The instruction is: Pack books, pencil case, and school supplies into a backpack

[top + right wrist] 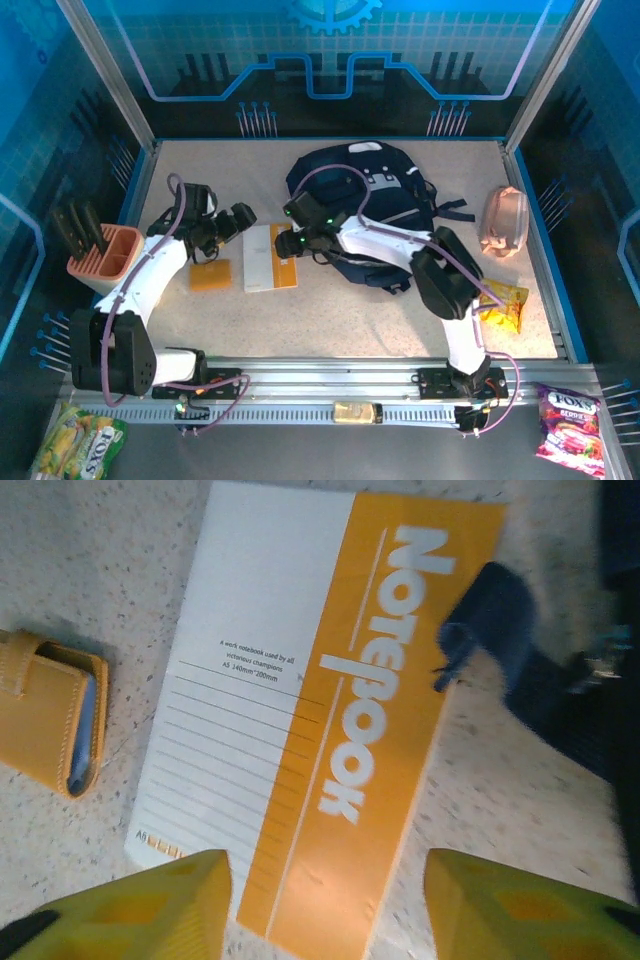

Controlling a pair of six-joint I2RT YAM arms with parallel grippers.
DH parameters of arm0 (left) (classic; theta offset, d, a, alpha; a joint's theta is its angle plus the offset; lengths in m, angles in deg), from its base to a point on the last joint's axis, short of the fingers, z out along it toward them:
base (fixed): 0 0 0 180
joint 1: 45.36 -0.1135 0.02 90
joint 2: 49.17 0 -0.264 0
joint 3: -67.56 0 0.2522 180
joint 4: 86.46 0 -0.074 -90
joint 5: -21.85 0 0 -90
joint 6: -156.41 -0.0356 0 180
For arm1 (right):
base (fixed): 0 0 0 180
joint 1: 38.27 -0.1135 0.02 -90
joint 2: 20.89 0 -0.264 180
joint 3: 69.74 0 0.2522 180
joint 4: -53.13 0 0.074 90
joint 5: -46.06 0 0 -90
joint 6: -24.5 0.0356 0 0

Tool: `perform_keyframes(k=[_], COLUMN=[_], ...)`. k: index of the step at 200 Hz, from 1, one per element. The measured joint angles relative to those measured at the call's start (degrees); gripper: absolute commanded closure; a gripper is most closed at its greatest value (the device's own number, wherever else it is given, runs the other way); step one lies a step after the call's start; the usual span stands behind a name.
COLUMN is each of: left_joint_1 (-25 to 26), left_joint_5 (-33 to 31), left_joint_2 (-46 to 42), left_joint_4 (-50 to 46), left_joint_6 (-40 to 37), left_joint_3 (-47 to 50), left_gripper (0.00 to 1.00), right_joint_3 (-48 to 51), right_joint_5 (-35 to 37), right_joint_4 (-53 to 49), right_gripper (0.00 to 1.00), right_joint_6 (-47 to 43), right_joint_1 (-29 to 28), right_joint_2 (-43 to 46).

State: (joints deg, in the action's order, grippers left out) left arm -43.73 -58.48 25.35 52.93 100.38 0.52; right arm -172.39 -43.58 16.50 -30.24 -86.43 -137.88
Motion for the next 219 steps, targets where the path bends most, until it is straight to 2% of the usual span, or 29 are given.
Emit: perform_keyframes(k=[21,60,115,132,168,198,219], left_joint_1=[-0.3,-0.8,-0.8,-0.8,-0.8,-0.2,2.0], left_joint_5=[0.0,0.2,1.3,2.1,4.7,6.3,6.2], left_joint_2=[0.0,0.0,0.7,1.1,2.4,3.3,3.7], left_joint_4=[-0.2,-0.4,-0.3,-0.3,0.1,0.6,0.5], left_joint_6=[-0.2,-1.0,-1.1,-1.0,-0.8,0.1,0.5], left_joint_3=[0.2,0.2,1.0,1.7,4.1,6.6,7.8], left_gripper=[0.01,0.01,0.01,0.01,0.07,0.17,0.23], right_joint_3=[-4.6,-10.7,-11.5,-8.5,4.8,11.1,13.8], right_joint_5=[-1.6,-4.0,-5.9,-7.4,-10.8,-13.0,-12.6], right_joint_4=[-0.7,-2.4,-4.3,-3.7,-3.3,-3.4,-1.2], right_gripper=[0.63,0.62,0.59,0.6,0.61,0.59,0.6], right_joint_6=[-0.7,-1.0,-3.3,-5.4,-11.1,-12.4,-10.7], right_joint_1=[-0.3,-0.3,-0.3,-0.3,-1.7,-3.0,-3.0], right_joint_2=[-5.6,-12.3,-13.8,-12.2,-3.5,1.3,4.6])
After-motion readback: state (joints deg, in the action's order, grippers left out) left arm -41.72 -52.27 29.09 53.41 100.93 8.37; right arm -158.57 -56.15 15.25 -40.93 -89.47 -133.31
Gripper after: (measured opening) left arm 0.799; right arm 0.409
